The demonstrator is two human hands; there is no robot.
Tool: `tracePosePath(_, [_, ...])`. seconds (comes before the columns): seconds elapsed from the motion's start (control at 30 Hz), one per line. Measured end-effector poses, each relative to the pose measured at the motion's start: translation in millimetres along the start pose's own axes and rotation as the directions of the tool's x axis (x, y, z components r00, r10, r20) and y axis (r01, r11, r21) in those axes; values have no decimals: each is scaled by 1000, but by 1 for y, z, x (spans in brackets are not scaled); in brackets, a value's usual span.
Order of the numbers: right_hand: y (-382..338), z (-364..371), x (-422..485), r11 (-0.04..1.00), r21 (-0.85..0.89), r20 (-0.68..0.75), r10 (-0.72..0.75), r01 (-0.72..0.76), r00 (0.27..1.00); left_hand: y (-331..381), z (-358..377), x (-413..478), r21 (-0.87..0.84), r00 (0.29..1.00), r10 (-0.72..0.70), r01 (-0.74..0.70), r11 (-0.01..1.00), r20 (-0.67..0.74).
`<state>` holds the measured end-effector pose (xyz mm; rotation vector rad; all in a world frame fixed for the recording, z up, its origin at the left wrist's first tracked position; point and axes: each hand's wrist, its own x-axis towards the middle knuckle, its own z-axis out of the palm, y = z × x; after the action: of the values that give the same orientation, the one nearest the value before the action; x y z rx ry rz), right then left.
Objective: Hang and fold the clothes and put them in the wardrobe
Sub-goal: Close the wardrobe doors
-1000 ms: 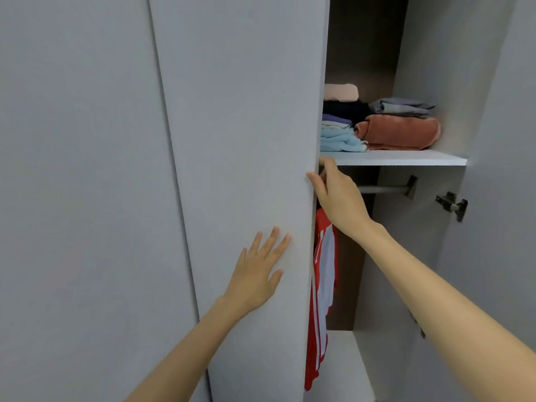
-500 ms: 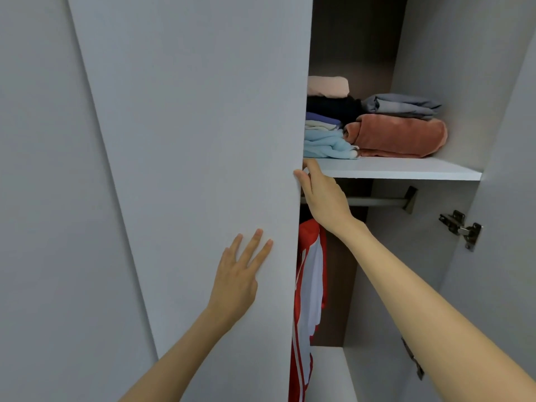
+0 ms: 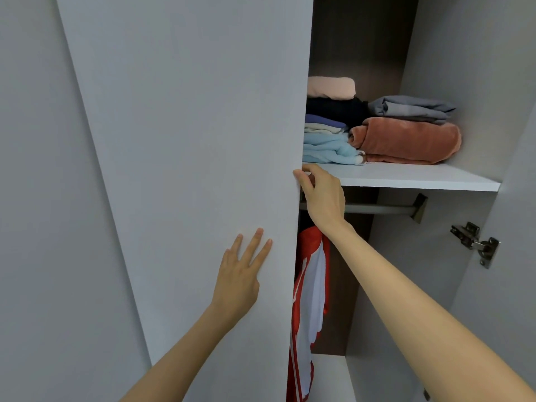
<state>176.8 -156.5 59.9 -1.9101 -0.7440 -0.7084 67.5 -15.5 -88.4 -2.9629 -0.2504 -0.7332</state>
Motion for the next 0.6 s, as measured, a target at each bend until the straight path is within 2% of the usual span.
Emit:
tracePosePath(0.1, [-4,-2,0,997,56,7,56,-56,998,3,-5,-1,11,999,-15,14,1000,29])
tracePosePath(0.27, [-13,-13,-12,976,152,102,141,-156,985,13,-27,-8,-28,996,-56,58,998,75])
tracePosePath(0.37, [-18,-31,-29,980,101,132,157,-171,979,20,-49,-18,-77,995,-59,65,995,76])
tracePosePath(0.6, [-53,-107,-96,990,-99,98,114,-104,989,54,-106,-66,-216,999,-17,26,976,42])
